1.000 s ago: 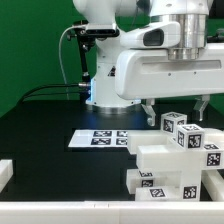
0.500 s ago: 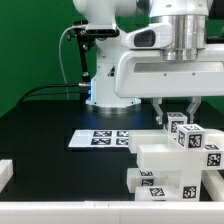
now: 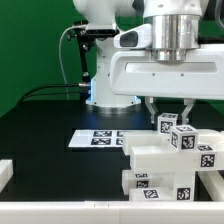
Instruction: Assemble chair
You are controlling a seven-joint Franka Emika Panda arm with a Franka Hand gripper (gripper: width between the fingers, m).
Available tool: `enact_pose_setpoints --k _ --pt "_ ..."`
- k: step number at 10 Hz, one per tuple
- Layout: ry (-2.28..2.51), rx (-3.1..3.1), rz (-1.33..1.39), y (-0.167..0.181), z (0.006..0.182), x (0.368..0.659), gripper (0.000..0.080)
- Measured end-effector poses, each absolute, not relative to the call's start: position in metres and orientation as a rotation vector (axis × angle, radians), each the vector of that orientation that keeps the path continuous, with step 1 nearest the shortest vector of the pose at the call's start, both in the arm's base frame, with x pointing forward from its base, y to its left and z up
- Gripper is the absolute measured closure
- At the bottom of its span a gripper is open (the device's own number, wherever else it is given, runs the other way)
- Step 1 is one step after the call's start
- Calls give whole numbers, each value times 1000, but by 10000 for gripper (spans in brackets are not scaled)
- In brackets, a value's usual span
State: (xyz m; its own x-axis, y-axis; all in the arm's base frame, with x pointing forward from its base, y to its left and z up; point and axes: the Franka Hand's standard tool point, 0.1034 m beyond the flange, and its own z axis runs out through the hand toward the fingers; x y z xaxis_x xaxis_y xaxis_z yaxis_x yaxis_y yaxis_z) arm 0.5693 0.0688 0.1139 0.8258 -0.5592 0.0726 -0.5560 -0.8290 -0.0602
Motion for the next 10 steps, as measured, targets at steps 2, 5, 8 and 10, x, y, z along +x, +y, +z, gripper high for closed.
enact_pose_setpoints --k 2,5,8,10 --pt "1218 -2839 -142 73 114 571 518" --pt "1497 -2653 -161 78 114 573 518" --pt "1499 -2644 -160 79 114 573 429" --pt "1442 -2681 -160 79 114 573 247"
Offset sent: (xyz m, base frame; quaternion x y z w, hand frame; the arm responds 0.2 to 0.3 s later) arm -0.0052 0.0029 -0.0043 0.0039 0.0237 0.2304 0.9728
